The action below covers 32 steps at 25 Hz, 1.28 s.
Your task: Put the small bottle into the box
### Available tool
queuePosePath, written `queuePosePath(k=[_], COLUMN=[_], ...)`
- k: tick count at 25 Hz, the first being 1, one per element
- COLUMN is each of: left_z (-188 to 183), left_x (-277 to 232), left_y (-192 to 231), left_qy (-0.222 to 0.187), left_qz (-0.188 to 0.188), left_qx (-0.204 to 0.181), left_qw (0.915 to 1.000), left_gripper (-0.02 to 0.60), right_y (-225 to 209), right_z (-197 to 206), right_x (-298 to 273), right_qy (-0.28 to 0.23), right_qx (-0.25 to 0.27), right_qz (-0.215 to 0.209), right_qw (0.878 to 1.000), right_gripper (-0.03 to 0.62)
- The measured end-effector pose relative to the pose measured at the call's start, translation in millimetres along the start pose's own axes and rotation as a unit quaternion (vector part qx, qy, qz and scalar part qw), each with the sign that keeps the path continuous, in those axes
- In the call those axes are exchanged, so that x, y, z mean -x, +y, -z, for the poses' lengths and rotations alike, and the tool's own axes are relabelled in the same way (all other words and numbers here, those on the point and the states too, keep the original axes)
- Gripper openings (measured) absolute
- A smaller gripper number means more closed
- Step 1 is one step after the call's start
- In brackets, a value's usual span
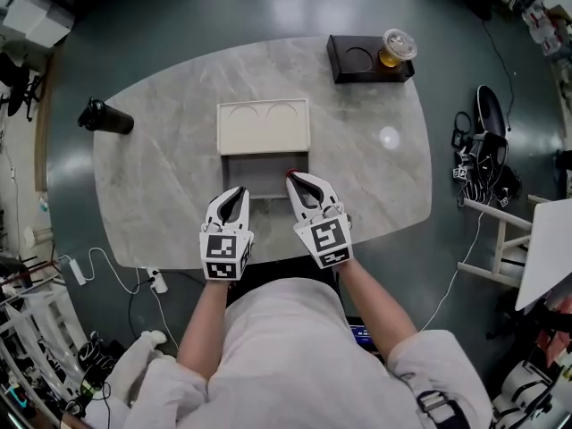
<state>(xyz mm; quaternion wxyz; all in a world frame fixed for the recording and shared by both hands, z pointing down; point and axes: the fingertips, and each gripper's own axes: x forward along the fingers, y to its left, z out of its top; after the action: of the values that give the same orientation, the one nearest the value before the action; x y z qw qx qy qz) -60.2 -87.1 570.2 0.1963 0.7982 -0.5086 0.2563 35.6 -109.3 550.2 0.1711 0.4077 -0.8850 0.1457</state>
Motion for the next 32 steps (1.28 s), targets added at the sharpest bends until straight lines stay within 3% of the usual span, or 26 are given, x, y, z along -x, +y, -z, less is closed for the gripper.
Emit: queuePosePath(k=[6,10,14,19,22,26,32], left_z=[8.0,-14.5,-49.1,-80.9,-96.5,-113.7,-144.5], left_x=[46.4,93.2,142.3,180.2,192.2,214.2,233.3], left_y=[35.0,51.5,53.8,42.6,33.4,9.0,-12.8], left_qy=[-0.042,-0.102,-0.172,-0.221,-0.242,-0.26,-0.294], left_qz=[-0.039,-0.048,-0.037,-0.012,0.005,0.016,0.001], left_qx=[0.036,0.031,0.012,-0.006,-0.004,-0.012,-0.031], left_qw=[0.9977,0.9932,0.9843,0.9751,0.9703,0.9654,0.9552], left_gripper=[0.021,0.021,0.021,0.021,0.021,0.021,0.021], right_y=[39.3,63.5,79.0,93.7,99.0,103.9,105.8], right_z=[-16.3,-45.0,-84.9,-135.2,-159.9,-174.5,-194.2], right_x=[7.1,34.7,76.7,128.5,149.7,180.1,207.0], right_qy=[-0.016,-0.052,-0.1,-0.16,-0.203,-0.21,-0.245], right_qx=[0.006,0.016,0.037,0.077,0.081,0.081,0.114], right_qz=[0.04,0.088,0.15,0.204,0.217,0.224,0.207], right_qw=[0.999,0.995,0.983,0.963,0.951,0.948,0.94], right_gripper=[0.025,0.025,0.025,0.025,0.025,0.025,0.025])
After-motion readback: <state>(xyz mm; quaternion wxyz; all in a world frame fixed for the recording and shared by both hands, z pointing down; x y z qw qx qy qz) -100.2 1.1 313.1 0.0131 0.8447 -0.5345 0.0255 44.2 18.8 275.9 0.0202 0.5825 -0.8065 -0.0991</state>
